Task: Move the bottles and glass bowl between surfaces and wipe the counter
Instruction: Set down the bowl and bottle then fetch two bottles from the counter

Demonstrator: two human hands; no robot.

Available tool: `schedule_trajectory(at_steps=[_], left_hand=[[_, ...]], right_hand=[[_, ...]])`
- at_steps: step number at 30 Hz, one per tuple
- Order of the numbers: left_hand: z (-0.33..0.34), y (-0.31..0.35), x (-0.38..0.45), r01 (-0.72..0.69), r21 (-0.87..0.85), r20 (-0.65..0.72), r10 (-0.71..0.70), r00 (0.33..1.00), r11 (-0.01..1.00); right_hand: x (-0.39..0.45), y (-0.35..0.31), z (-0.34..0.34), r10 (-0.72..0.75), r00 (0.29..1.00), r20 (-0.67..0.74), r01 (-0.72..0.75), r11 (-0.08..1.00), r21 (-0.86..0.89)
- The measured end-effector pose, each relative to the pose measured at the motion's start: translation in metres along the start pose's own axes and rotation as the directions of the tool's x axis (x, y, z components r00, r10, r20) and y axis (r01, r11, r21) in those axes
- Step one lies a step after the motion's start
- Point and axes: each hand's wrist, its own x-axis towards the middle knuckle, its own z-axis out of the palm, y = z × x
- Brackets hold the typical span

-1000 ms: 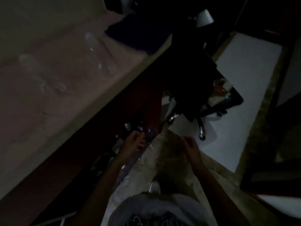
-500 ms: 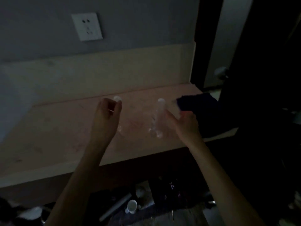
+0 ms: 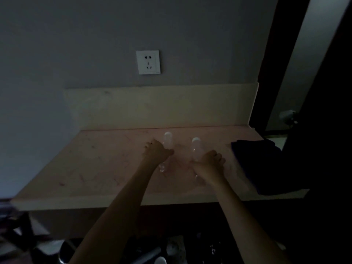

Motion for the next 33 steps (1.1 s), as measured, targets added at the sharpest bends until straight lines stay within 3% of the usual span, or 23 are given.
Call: schedule_trajectory(at_steps=[3,6,8,11,14,16,18,19,22,26,30,33], left_hand=[[-0.028,-0.019,-0.015,0.006,-0.286,-0.008,-0.009,1.0,0.958],[-0.055,-0.046,-0.059,-0.021,-0.699,-0.073,-0.041,0.996,0.715],[-0.071,-0.07,-0.093,-0.057,-0.816,-0.123,-0.076,0.989,0.575],[-0.09,-0.115,-0.15,-0.078,-0.885,-0.138,-0.097,0.986,0.459],[-0.098,-0.166,-0.212,-0.058,-0.923,-0.167,-0.26,0.951,0.379],[-0.098,-0.198,-0.255,-0.056,-0.908,-0.231,-0.384,0.894,0.415],[-0.094,-0.228,-0.299,-0.04,-0.894,-0.276,-0.479,0.833,0.446],[-0.091,-0.243,-0.32,-0.027,-0.889,-0.291,-0.518,0.804,0.458],[-0.083,-0.279,-0.378,0.023,-0.89,-0.311,-0.642,0.701,0.456],[-0.079,-0.325,-0.422,0.035,-0.918,-0.305,-0.762,0.571,0.394],[-0.084,-0.373,-0.435,0.012,-0.95,-0.26,-0.815,0.519,0.311],[-0.101,-0.42,-0.436,-0.015,-0.964,-0.236,-0.831,0.504,0.265]], right_hand=[[-0.007,0.004,0.0,-0.075,0.997,-0.011,0.075,0.983,0.165],[-0.029,-0.005,0.002,-0.104,0.986,0.128,0.002,0.786,0.619],[-0.05,-0.016,0.009,-0.162,0.948,0.274,-0.095,0.678,0.729],[-0.089,-0.036,0.03,-0.307,0.849,0.43,-0.116,0.686,0.718],[-0.134,-0.044,0.066,-0.48,0.692,0.539,-0.118,0.662,0.74],[-0.166,-0.038,0.096,-0.582,0.521,0.624,-0.07,0.7,0.711],[-0.203,-0.033,0.129,-0.602,0.33,0.727,-0.044,0.76,0.649],[-0.221,-0.032,0.147,-0.581,0.275,0.766,-0.095,0.776,0.623],[-0.272,-0.025,0.195,-0.518,0.183,0.835,-0.254,0.796,0.549],[-0.323,-0.034,0.23,-0.48,0.034,0.877,-0.24,0.848,0.473],[-0.354,-0.054,0.267,-0.436,-0.041,0.899,-0.189,0.887,0.422],[-0.389,-0.081,0.305,-0.384,-0.052,0.922,-0.141,0.917,0.374]])
